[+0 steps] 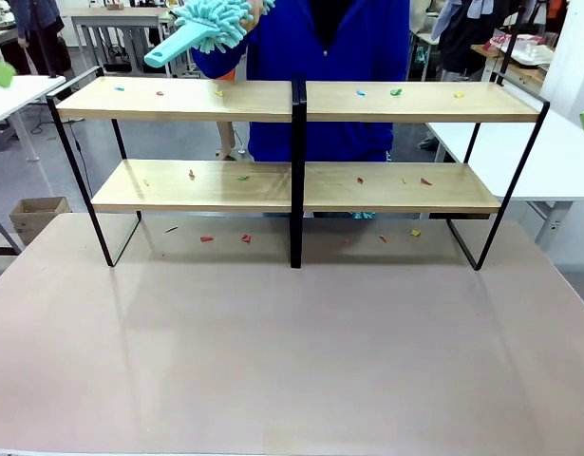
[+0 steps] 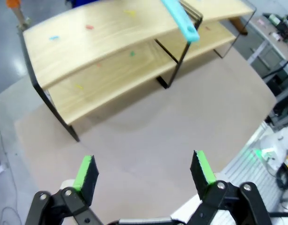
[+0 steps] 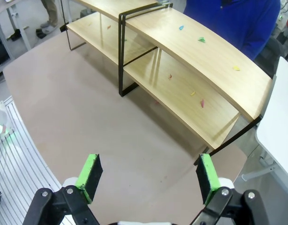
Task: Clean the shelves.
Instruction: Pick up the Duster when the human hands it over.
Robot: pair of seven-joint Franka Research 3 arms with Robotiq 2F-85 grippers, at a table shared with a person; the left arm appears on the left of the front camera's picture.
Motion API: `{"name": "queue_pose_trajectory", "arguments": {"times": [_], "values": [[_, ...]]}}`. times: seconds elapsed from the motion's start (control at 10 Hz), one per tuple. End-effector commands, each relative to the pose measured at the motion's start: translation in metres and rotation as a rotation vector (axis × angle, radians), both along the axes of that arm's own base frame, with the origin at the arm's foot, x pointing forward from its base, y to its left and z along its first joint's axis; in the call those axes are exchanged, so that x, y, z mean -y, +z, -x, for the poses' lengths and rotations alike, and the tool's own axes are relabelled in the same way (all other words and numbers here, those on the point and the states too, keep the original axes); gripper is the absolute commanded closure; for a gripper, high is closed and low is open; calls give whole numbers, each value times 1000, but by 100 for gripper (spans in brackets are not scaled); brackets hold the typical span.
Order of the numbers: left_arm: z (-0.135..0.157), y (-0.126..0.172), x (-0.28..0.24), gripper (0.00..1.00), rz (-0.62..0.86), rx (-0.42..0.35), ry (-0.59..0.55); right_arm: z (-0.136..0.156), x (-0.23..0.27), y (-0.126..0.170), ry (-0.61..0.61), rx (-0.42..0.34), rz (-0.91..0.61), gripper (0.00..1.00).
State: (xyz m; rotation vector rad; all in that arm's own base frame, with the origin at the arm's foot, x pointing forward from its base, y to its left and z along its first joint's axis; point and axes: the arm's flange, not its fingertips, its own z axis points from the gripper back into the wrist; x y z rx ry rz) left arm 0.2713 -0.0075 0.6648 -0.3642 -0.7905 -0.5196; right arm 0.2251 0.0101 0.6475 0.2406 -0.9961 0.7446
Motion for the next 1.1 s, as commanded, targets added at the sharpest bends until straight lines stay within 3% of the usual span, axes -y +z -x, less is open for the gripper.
{"name": "queue_pose_trajectory", "arguments": {"times": [0.0,0.3,0.5,0.8,1.0], "values": [[6,-32,5,0,21,-38,-1,5,-1,-15,43,25,-29,0],[-17,-33,16,0,-6,-18,-52,-7,-9,-6,4,30,-42,0],[-16,-36,20,0,12,-4,-34,-8,-7,-3,-5,39,-48,0],[-4,-39,23,0,24,6,-5,-4,1,1,-115,30,-136,0],[-13,-34,21,0,21,9,-13,-5,2,8,-147,24,-212,0]]}}
